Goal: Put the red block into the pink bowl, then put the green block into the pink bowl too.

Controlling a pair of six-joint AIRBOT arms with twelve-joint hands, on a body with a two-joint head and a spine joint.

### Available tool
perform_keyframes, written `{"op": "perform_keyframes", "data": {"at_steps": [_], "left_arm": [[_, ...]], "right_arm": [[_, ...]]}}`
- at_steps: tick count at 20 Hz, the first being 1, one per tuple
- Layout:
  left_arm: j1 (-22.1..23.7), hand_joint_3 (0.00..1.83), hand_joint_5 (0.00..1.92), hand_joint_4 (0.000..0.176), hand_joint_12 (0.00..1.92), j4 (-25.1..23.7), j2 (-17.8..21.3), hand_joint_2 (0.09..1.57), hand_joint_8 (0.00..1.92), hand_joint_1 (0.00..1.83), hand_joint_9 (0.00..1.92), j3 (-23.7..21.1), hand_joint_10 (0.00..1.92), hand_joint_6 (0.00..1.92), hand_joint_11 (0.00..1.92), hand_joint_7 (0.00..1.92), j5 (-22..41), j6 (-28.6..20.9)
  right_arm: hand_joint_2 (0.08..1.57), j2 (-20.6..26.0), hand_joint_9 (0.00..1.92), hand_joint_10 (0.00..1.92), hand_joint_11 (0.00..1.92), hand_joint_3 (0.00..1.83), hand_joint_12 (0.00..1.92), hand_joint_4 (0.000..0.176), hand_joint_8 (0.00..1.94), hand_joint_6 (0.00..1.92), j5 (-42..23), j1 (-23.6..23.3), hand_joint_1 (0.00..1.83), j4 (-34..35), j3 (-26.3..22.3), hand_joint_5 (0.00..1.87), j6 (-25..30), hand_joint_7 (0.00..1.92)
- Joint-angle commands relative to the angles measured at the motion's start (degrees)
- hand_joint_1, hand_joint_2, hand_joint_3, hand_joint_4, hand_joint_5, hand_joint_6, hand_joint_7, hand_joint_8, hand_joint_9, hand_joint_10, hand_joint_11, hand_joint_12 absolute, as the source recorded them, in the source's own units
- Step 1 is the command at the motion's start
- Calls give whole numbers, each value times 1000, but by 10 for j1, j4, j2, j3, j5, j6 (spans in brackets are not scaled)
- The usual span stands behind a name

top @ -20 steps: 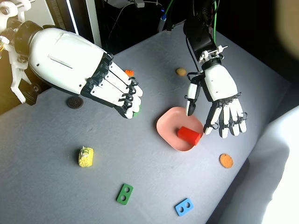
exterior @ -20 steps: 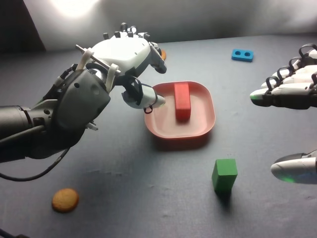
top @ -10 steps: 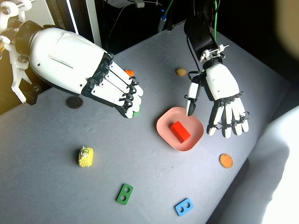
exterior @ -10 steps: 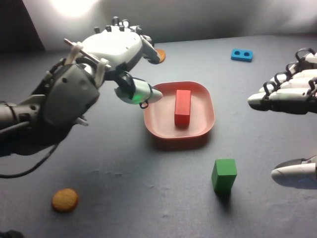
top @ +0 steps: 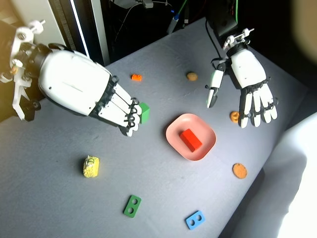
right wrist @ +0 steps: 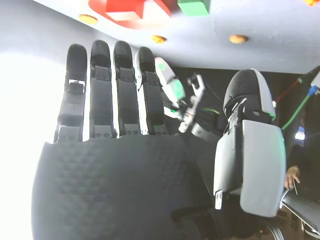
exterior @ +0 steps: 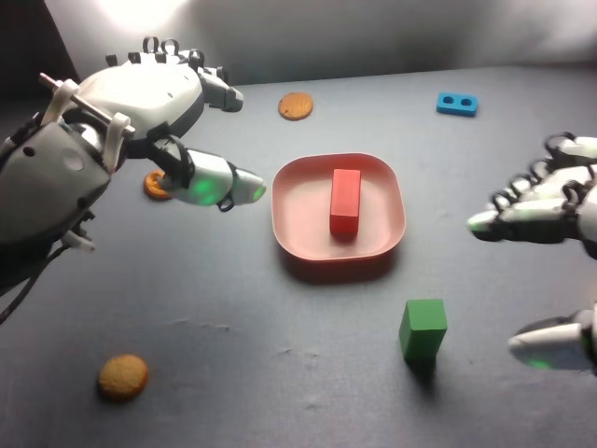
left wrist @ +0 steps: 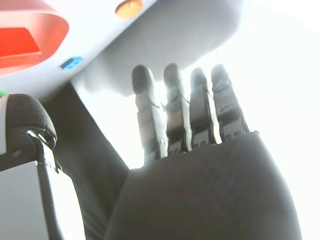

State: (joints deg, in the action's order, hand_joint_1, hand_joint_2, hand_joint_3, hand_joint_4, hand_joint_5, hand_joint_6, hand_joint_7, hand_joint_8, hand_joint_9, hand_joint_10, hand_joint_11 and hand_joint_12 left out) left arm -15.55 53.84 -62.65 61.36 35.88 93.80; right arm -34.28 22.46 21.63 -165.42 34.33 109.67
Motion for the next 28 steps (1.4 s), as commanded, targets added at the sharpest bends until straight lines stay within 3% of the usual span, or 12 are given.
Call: {"op": "perform_keyframes", "data": {"at_steps": [1,3,8,10,11,12,17,19,20,21,24,28], "left_arm": [[-1,0,476,23,0,-27,14,929,0,622,66,-2,5,0,0,247,31,0],[-5,0,457,24,0,-32,26,925,0,615,63,-11,3,0,0,246,19,-1],[-6,0,289,0,0,-66,59,913,5,518,57,-28,3,1,0,170,-45,-1],[-12,2,193,0,25,-83,90,930,0,350,84,-47,12,0,51,155,-67,-1],[-14,0,199,0,298,-90,103,942,1,299,106,-57,6,2,9,163,-74,-1],[-15,0,184,0,358,-96,114,955,0,258,105,-64,2,0,1,153,-82,-1],[-16,2,211,0,349,-202,179,978,7,166,132,-100,5,9,0,174,-164,-60],[-14,0,219,0,337,-216,196,974,5,181,133,-115,4,7,0,177,-171,-62],[-14,0,211,0,259,-266,209,971,2,183,97,-124,2,1,0,147,-173,-102],[-14,2,209,0,231,-317,216,979,1,176,89,-128,1,0,0,140,-182,-150],[-15,0,222,0,134,-490,223,984,0,178,63,-133,0,2,0,114,-195,-302],[-15,1,244,0,48,-710,222,991,7,185,54,-131,8,9,19,109,-197,-497]], "right_arm": [[1024,-2,330,7,0,0,840,0,5,6,59,-9,289,-7,2,375,2,374],[1023,-19,319,2,0,0,802,0,3,2,60,-16,299,-7,10,370,1,362],[1033,-55,285,0,0,2,700,0,1,1,57,-39,269,22,33,360,-25,341],[1029,-77,256,0,0,0,653,0,0,0,57,-41,286,65,42,324,-52,308],[1025,-85,284,9,0,0,724,0,7,6,57,-42,292,93,47,346,-65,336],[1034,-91,271,2,0,2,712,0,2,1,57,-42,264,108,50,328,-66,322],[930,-129,313,7,0,0,889,0,4,9,51,-41,364,199,72,376,-132,353],[862,-144,238,3,0,0,754,16,2,13,58,-36,408,213,78,411,-150,299],[773,-156,104,2,0,0,454,82,3,5,64,-33,441,214,83,392,-159,169],[743,-162,60,0,0,0,370,92,0,1,69,-32,476,221,84,380,-171,118],[699,-174,0,0,0,0,31,171,0,6,78,-27,559,242,88,328,-201,0],[676,-182,0,0,0,0,0,176,0,29,88,-21,755,272,97,473,-202,0]]}}
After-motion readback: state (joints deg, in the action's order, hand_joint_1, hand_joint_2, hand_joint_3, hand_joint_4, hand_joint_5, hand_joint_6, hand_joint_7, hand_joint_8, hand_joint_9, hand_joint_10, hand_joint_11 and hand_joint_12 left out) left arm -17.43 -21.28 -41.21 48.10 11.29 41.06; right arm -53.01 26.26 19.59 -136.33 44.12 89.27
